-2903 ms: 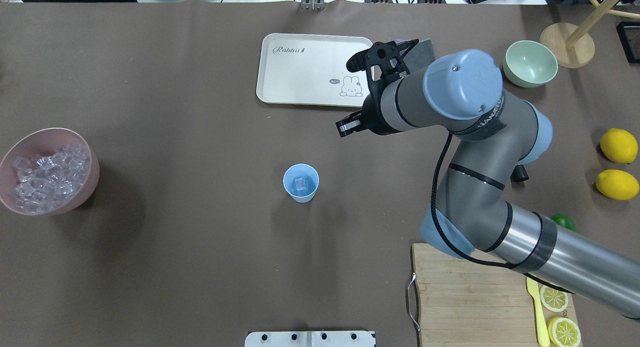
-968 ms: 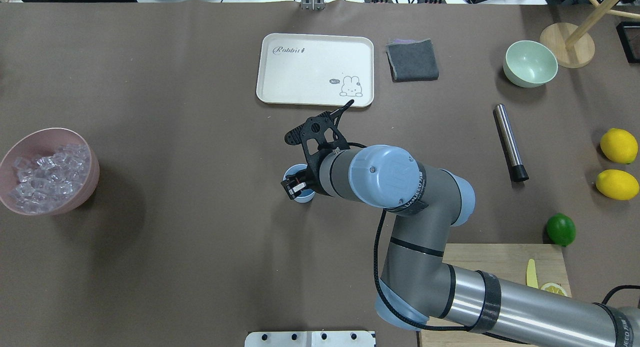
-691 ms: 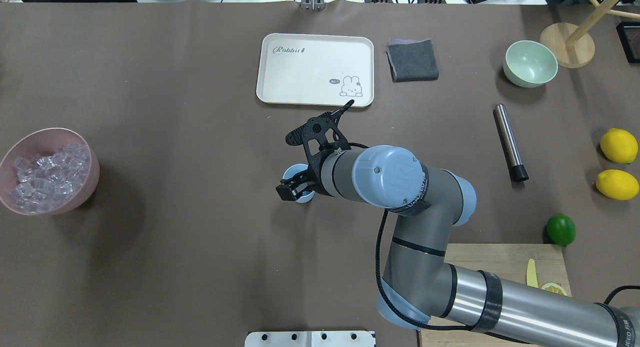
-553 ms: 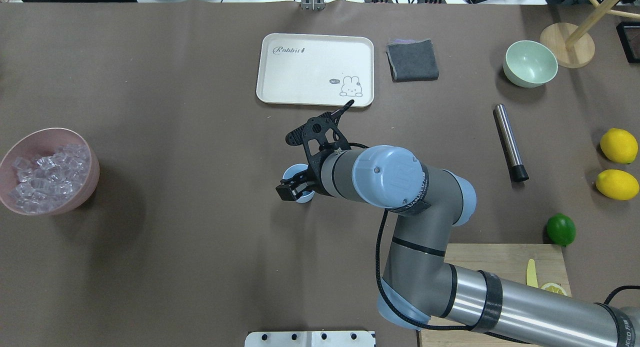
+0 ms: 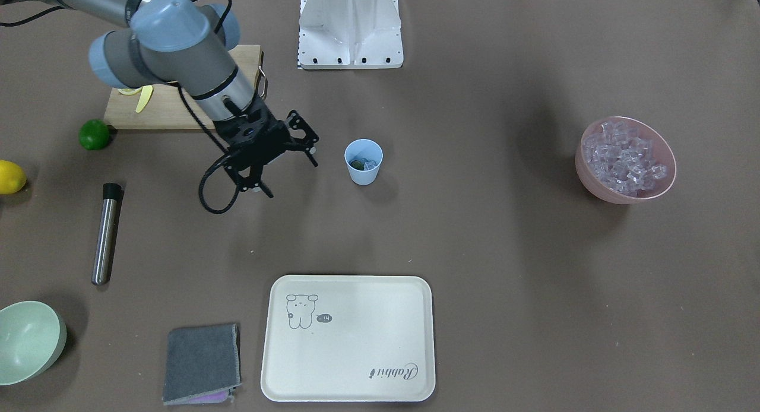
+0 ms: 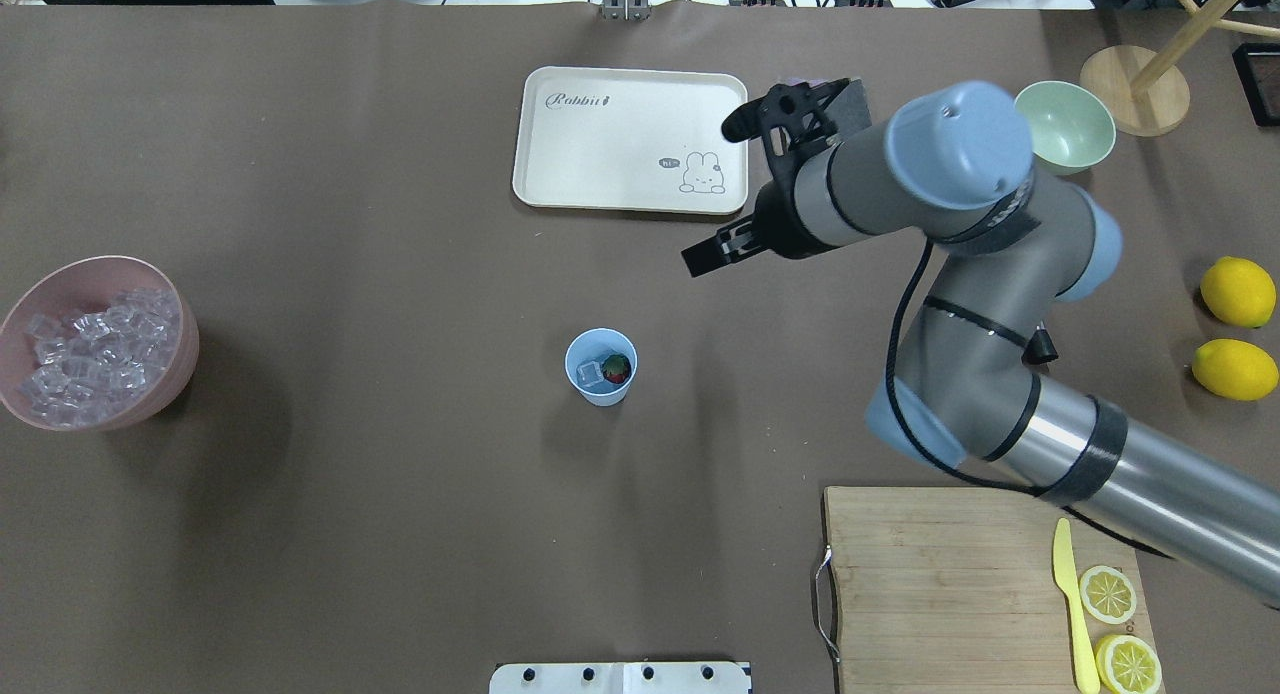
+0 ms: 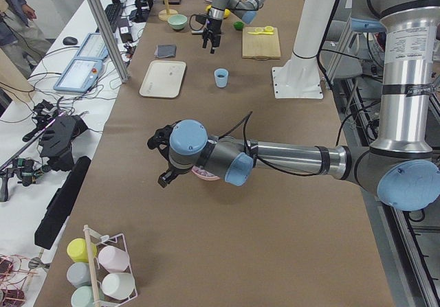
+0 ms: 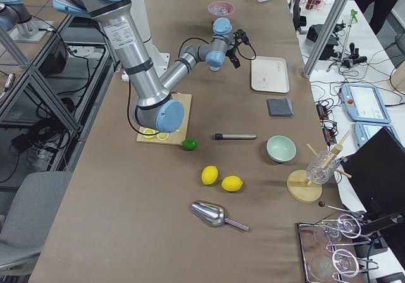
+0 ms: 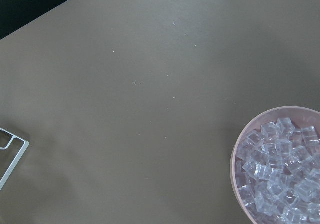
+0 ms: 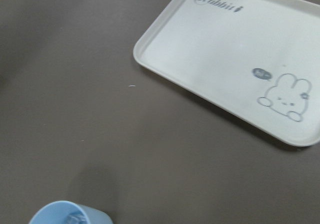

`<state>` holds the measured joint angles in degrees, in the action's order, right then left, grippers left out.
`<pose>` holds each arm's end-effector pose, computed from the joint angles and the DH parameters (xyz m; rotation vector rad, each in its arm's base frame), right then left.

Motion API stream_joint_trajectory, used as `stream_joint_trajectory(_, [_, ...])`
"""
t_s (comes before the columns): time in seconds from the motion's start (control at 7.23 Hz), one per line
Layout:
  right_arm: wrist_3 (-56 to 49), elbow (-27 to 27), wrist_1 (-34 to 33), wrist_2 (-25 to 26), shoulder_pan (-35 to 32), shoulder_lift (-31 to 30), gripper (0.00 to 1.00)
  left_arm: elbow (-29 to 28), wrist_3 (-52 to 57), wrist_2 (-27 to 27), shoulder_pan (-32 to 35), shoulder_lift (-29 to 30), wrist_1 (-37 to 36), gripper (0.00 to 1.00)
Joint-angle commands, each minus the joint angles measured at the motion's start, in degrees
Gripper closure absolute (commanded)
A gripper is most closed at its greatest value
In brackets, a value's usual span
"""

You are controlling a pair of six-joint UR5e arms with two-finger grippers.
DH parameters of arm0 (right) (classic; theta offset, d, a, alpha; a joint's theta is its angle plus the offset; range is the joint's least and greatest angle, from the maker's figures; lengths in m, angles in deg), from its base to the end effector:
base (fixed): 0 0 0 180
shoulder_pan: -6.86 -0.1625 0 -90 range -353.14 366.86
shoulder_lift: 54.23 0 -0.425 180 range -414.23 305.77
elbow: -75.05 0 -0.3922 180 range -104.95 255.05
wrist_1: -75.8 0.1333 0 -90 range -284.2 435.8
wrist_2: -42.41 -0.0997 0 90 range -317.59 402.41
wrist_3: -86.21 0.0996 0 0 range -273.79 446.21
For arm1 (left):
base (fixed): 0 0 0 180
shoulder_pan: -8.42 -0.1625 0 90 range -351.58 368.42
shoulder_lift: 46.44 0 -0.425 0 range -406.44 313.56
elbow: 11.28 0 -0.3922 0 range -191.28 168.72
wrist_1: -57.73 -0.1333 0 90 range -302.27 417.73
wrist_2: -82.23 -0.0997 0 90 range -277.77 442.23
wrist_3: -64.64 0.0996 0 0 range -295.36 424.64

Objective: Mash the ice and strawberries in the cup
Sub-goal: 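Move the right gripper toward the steel pestle near the green bowl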

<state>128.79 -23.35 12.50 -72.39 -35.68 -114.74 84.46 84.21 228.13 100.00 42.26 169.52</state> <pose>-0.4120 -0.5023 0.2403 0.5120 -1.0592 -0.3189 -0.0645 -0.4939 0.5631 0.5951 0.8730 0.5077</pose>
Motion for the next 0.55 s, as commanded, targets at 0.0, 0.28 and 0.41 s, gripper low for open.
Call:
stream_joint_trajectory(0.0, [-0.22, 1.79, -1.12, -10.05, -11.72, -3.82, 0.0, -0.02, -0.15, 0.0, 0.0, 0.25, 0.0, 0.03])
stream_joint_trajectory(0.28, [-9.74, 2.69, -11.09, -19.55, -20.35, -3.92, 0.0, 0.06, -0.15, -0.09, 0.0, 0.69, 0.0, 0.03])
stream_joint_trajectory(0.41, [-11.71, 2.86, -14.89, -18.71, -21.0, -4.53, 0.0, 0.06, -0.15, -0.09, 0.0, 1.04, 0.0, 0.03])
